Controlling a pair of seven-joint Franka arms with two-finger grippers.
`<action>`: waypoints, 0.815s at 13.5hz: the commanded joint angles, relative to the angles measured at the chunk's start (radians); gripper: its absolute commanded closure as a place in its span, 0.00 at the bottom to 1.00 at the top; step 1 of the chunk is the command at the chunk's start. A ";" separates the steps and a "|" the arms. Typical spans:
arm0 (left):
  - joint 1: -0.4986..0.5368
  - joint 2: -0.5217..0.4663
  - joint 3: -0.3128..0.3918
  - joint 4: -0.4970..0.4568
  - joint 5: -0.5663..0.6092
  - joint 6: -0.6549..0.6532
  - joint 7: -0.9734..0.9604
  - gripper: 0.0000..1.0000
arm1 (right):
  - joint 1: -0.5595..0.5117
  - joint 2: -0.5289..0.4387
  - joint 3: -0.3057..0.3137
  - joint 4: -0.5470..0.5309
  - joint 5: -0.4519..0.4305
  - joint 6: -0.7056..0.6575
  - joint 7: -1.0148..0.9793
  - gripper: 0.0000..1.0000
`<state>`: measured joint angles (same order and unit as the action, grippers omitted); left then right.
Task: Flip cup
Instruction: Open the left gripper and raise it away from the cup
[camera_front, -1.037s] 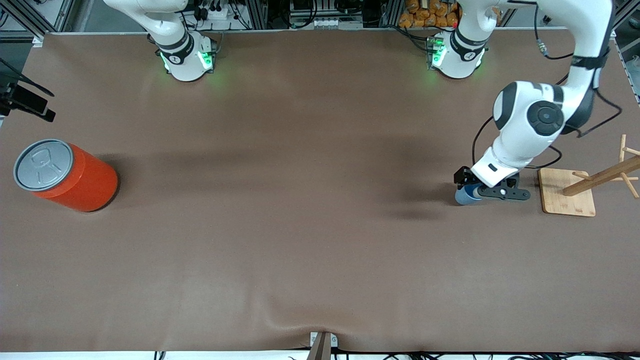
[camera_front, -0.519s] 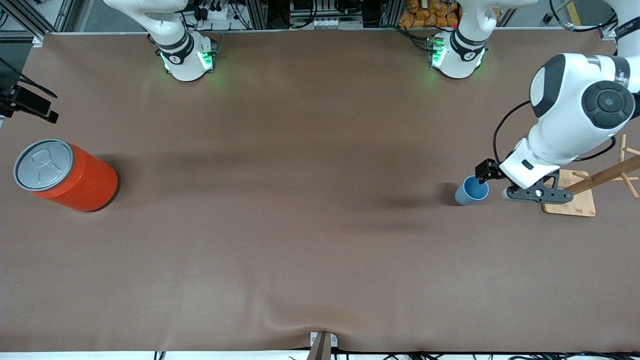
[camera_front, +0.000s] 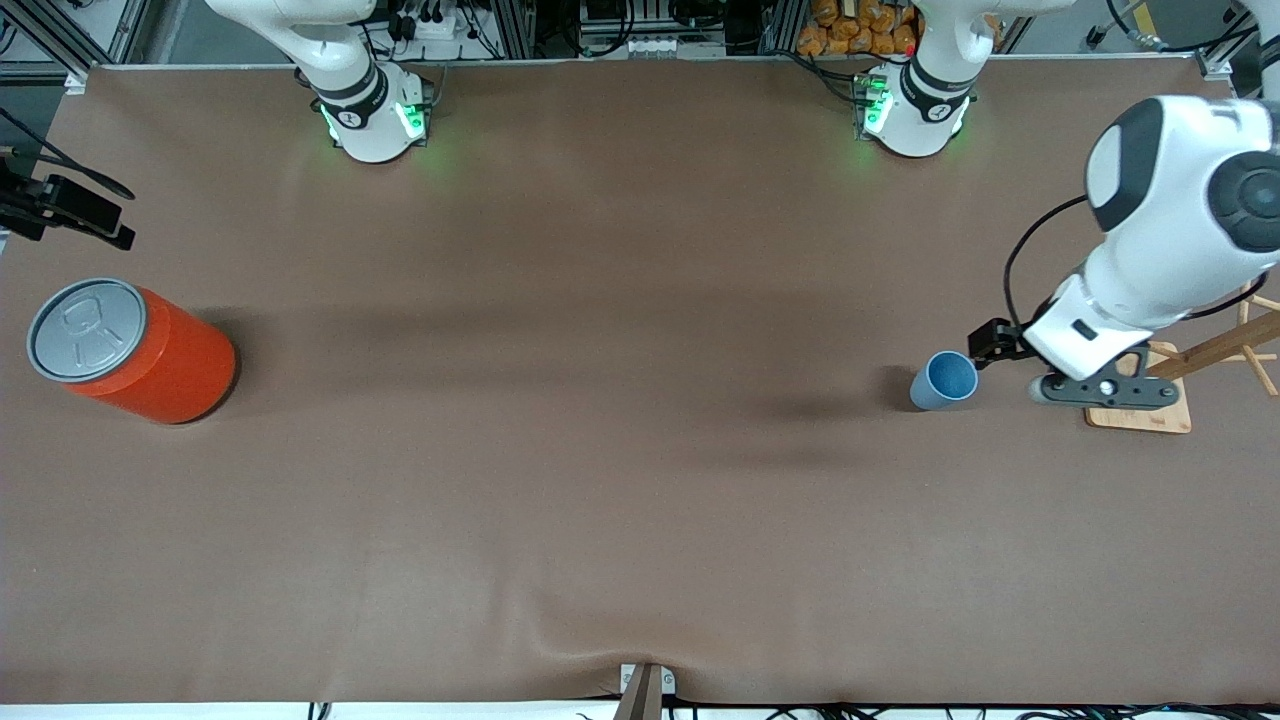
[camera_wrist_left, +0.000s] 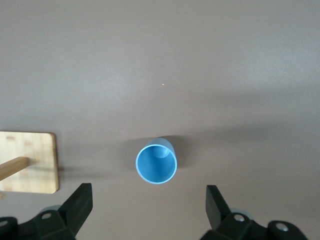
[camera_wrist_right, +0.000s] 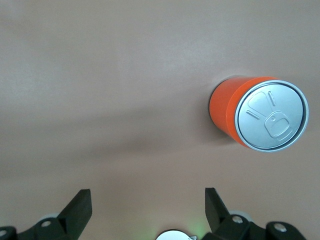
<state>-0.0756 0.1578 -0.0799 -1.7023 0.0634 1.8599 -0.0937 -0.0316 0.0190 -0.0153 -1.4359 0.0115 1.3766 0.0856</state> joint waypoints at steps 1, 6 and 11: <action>0.030 -0.047 -0.012 0.052 -0.007 -0.100 0.006 0.00 | -0.004 0.004 0.000 0.014 -0.008 -0.002 0.011 0.00; 0.028 -0.220 0.046 0.056 -0.048 -0.276 0.078 0.00 | -0.005 0.004 0.000 0.015 0.002 -0.002 0.011 0.00; 0.010 -0.299 0.098 0.084 -0.059 -0.398 0.077 0.00 | -0.005 0.004 -0.002 0.015 0.004 -0.002 0.011 0.00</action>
<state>-0.0559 -0.1447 0.0178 -1.6294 0.0042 1.4754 -0.0209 -0.0324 0.0191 -0.0196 -1.4347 0.0117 1.3778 0.0857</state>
